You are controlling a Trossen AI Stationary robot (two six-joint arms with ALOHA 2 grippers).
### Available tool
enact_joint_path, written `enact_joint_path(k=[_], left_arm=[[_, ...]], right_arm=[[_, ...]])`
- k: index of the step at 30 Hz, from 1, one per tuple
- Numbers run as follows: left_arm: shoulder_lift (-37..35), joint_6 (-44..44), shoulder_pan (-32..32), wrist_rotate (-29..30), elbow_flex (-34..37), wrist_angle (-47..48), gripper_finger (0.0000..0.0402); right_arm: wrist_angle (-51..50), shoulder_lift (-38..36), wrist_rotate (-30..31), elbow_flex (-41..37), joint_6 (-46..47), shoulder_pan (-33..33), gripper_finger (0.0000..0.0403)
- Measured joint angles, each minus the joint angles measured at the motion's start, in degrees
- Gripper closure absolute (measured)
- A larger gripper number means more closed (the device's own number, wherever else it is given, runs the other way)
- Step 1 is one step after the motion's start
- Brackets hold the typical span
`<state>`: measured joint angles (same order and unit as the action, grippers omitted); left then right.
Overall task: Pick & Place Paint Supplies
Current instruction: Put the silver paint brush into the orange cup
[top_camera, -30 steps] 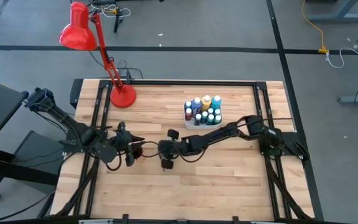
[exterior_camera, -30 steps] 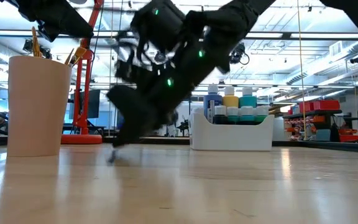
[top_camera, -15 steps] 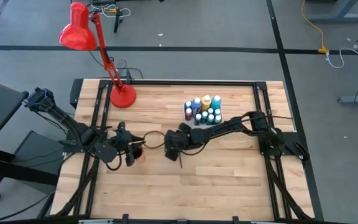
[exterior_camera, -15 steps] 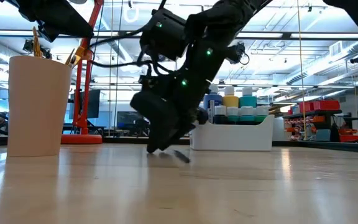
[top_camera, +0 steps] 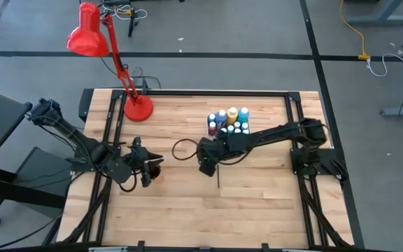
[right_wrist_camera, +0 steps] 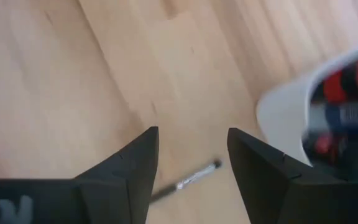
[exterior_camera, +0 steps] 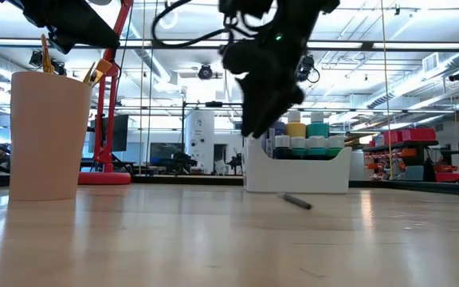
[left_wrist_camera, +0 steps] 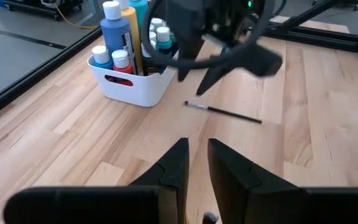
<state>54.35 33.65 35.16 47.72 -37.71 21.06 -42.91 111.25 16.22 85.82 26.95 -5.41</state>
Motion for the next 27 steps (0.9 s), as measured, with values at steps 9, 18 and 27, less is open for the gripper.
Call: enact_joint_path(k=[9, 18, 27], left_arm=[[0.02, 0.46, 0.0, 0.0, 0.0, 0.02, 0.0335], [0.02, 0.43, 0.0, 0.02, 0.0, -0.04, 0.0335], [0.02, -0.26, 0.0, 0.06, 0.0, -1.6, 0.0335]], right_arm=[[-0.81, -3.23, -13.05, -10.35, 9.49, 0.05, 0.0206], [-27.85, -3.7, -20.16, -12.85, 10.37, 2.95, 0.0209], [-16.23, -3.75, -16.05, -12.85, 6.05, 4.16, 0.0219]])
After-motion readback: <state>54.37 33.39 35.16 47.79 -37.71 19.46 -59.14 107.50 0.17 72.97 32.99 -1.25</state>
